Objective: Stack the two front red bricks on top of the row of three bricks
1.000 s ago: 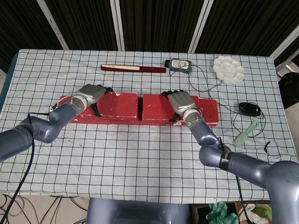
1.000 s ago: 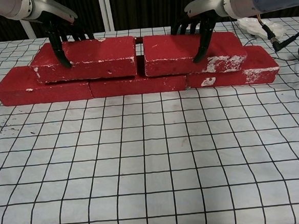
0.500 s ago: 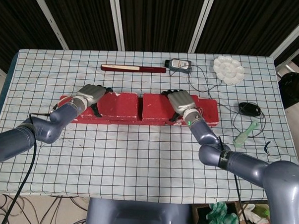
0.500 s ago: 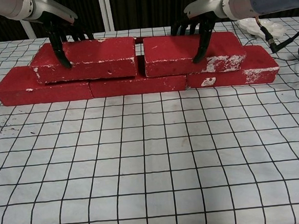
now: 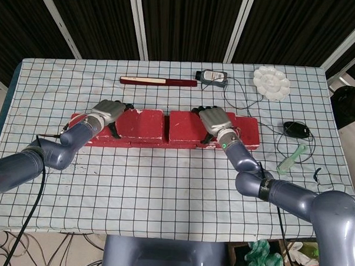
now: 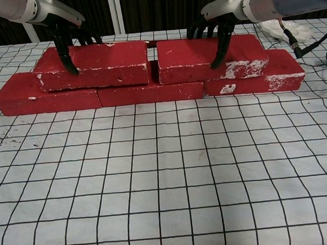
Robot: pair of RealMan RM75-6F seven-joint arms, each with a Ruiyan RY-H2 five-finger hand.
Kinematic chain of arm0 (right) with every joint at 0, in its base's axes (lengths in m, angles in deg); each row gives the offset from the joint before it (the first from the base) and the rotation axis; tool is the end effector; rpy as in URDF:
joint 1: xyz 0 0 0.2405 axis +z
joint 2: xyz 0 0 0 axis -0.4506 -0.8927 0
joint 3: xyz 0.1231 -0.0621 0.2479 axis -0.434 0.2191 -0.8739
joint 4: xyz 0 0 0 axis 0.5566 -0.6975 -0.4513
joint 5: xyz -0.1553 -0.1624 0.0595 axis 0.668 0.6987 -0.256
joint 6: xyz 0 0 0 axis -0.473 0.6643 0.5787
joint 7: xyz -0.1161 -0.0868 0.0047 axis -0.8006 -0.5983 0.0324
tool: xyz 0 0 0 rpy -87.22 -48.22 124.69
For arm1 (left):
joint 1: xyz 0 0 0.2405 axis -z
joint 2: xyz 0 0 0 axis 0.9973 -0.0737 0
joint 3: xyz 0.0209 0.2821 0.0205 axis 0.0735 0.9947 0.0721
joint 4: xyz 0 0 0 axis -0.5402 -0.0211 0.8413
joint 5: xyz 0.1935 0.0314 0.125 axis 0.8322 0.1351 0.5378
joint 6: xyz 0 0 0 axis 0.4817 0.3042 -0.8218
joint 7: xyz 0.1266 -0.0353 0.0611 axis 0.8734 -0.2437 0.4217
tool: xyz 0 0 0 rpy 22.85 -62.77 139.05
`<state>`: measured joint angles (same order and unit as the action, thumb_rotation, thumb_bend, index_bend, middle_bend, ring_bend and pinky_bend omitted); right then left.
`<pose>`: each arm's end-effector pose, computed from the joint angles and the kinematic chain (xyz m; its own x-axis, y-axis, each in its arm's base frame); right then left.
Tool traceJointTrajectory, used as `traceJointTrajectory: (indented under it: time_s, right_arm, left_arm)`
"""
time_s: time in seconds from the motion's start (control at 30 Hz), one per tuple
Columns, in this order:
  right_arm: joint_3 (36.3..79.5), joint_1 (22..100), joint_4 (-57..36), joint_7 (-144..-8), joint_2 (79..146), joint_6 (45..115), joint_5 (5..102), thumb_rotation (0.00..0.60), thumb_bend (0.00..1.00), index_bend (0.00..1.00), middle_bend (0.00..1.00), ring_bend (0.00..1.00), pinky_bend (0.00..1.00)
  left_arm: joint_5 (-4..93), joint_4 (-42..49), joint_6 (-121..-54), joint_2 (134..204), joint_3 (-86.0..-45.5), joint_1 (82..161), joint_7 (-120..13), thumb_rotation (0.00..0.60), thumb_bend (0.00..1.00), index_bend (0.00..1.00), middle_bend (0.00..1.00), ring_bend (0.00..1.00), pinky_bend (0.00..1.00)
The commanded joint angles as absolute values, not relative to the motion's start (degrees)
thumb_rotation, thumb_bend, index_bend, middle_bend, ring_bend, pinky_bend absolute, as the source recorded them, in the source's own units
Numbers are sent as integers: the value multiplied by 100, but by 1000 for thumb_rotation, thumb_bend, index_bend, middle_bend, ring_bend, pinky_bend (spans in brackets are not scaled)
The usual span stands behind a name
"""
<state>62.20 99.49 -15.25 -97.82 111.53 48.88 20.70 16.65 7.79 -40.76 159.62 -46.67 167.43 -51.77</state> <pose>-0.0828 -0.5043 0.0019 0.5354 -0.3801 0.7542 -0.8410 -0.3220 0.4347 -0.1147 0.5161 0.0501 0.5739 0.5502 0.6065 0.8129 -0.2932 -0.5032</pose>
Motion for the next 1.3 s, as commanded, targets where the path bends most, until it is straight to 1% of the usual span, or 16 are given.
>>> traceJointTrajectory:
  time_s: [0.03,0.5,0.9,1.3]
  right_arm:
    - [6221,9951,-1509,-9783,11143,4895,2062,600,171,156,202,150,209]
    - [6260,9976,-1509,-9817,11144,4905,2001,600,141,87,145,101,198]
    - [6245,9972,-1453,-9783,11085,4888,1979,600,106,7,85,50,163]
    - [6261,9972,-1431,-9757,11061,4845,2025,600,100,0,76,47,159]
  left_arm:
    - [1641,768,-4102,15957,-4663,16751,-5181,600,201,130,158,67,180]
    - [1523,784,-4080,16010,-4594,16838,-5164,600,193,130,158,67,180]
    - [1487,779,-4106,16047,-4568,16880,-5156,600,193,130,158,67,180]
    - [1437,773,-4137,16055,-4540,16909,-5150,600,193,130,158,67,181]
